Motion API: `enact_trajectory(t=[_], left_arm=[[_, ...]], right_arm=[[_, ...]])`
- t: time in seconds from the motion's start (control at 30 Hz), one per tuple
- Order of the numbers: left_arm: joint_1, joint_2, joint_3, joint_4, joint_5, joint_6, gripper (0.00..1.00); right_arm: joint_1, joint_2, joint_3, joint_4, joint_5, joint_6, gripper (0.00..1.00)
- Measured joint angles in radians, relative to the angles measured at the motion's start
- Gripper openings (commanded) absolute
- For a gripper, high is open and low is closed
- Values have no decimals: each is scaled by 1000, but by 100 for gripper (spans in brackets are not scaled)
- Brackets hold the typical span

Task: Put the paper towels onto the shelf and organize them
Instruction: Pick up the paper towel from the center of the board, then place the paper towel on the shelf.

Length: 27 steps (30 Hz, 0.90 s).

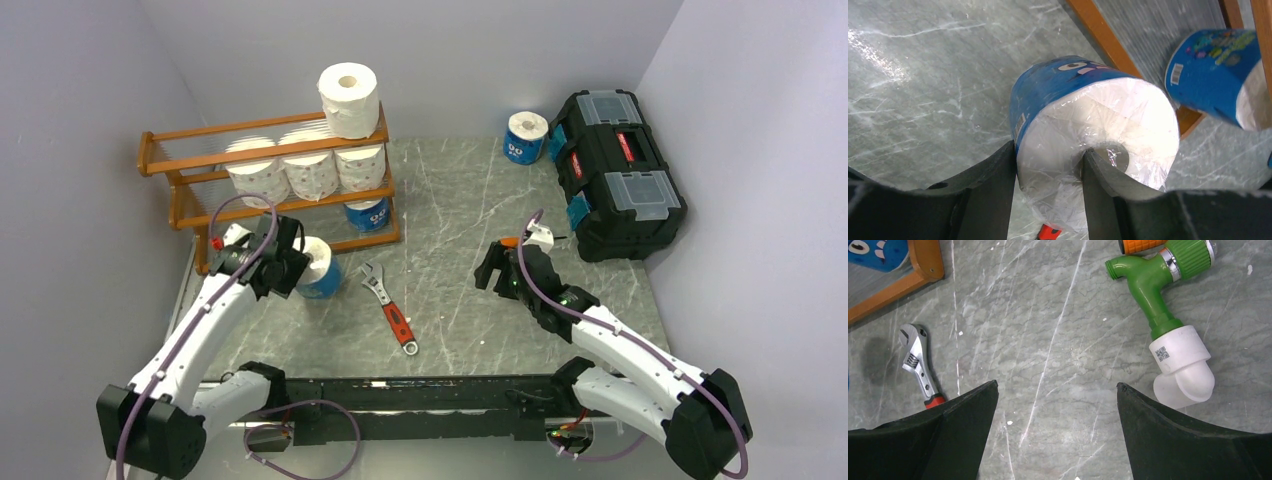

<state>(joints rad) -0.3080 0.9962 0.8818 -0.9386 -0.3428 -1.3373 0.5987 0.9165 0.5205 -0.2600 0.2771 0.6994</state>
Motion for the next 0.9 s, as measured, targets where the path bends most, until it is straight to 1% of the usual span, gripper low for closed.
enact_trajectory(t=[0.23,0.4,0.7,0.9], left_arm=[[67,145,58,14,9,-19,0],[79,188,64,29,16,-35,0],[92,253,167,52,15,-41,0],[94,310,185,89,15,-45,0]], right_arm=[[0,0,-19,1,-19,1,90],[0,0,-23,5,-29,1,90],[0,21,-23,23,-40,1,90],[0,39,-25,27,-47,1,90]])
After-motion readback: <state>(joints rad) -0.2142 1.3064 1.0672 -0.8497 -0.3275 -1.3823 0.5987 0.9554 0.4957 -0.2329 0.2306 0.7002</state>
